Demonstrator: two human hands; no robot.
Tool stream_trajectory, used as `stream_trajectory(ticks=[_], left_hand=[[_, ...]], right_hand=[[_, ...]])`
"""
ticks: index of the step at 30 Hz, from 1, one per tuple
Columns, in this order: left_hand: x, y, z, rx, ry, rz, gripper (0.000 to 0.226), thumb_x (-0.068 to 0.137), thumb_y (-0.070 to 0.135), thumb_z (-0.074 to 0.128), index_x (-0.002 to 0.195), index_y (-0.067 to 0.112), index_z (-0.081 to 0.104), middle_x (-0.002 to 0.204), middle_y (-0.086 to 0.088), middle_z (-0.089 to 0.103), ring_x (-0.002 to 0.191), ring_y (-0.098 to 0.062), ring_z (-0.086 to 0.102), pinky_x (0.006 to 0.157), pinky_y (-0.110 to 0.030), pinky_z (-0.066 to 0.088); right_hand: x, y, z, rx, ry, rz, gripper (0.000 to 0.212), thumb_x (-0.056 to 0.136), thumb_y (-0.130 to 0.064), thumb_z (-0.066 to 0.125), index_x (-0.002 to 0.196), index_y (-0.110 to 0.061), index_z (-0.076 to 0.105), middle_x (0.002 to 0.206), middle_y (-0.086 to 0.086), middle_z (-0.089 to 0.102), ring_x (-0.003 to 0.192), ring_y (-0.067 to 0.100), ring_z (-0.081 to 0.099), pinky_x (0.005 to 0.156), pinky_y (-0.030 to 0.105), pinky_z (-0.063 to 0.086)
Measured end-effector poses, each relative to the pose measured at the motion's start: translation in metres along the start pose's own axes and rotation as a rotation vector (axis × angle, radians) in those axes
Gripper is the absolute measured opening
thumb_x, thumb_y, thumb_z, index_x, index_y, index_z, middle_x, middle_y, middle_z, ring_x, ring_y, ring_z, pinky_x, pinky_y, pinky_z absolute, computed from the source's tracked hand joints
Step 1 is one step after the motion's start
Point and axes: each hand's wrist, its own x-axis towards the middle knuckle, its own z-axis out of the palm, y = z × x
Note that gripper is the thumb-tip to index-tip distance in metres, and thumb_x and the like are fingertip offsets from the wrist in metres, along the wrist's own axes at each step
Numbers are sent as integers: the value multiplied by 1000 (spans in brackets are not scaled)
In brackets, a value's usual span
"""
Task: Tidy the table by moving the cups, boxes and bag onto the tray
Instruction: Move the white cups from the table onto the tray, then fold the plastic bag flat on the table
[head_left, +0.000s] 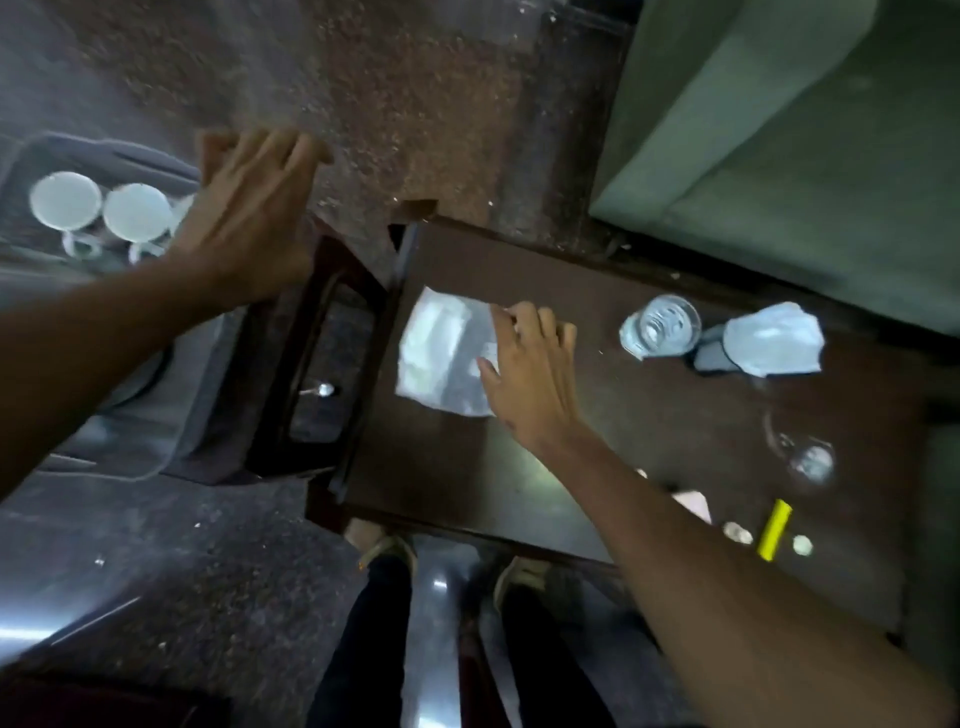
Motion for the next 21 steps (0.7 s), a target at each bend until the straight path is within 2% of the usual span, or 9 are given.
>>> stream_trajectory(ticks=[4, 7, 9, 11, 15, 19, 21], left_hand=[[1, 95, 25, -98, -58, 14, 65, 63, 32, 41, 125, 14, 51, 119, -12, 56, 116, -34, 50, 103, -50, 30], [-7, 162, 46, -206, -142, 35, 73, 60, 5, 61, 132, 13, 52, 128, -11, 57, 126, -31, 47, 107, -47, 26], [-16, 204, 58, -206, -182, 93, 76, 59, 2, 65, 133, 12, 54, 129, -7, 58, 126, -30, 50, 104, -46, 28], [-27, 246, 71, -141, -203, 180, 74, 63, 9, 70, 136, 13, 54, 132, -5, 59, 126, -30, 54, 99, -45, 31], [-54, 307, 100, -216, -388, 249, 81, 69, 15, 74, 145, 12, 47, 140, -10, 55, 132, -30, 51, 107, -49, 31], [-79, 354, 134, -155, -532, 284, 81, 78, 41, 75, 147, 17, 40, 139, -6, 52, 130, -27, 50, 108, -49, 31], [-90, 370, 150, -124, -580, 275, 87, 77, 56, 73, 147, 17, 39, 140, -6, 50, 130, -28, 50, 106, -49, 31]], right_hand=[[-69, 88, -1, -39, -93, 108, 49, 93, -31, 60, 138, -14, 55, 121, 9, 55, 111, 32, 51, 92, 47, 38], [-114, 147, -2, -66, -158, 177, 44, 89, -23, 60, 132, -14, 58, 119, 9, 54, 110, 34, 51, 91, 46, 38], [-140, 179, 1, -74, -198, 233, 43, 86, -16, 61, 128, -12, 60, 118, 12, 55, 110, 36, 51, 89, 46, 37], [-163, 207, 4, -85, -235, 284, 45, 82, -12, 62, 127, -10, 61, 117, 13, 56, 109, 38, 51, 87, 46, 37], [-195, 240, 13, -57, -296, 360, 58, 76, -7, 65, 134, -9, 57, 120, 14, 58, 110, 39, 52, 88, 47, 40], [-232, 259, 26, -1, -338, 379, 61, 78, -6, 65, 138, -10, 54, 124, 12, 58, 112, 37, 53, 90, 47, 43], [-247, 264, 34, 31, -355, 363, 62, 84, -11, 65, 144, -10, 49, 131, 11, 57, 116, 35, 52, 95, 47, 43]])
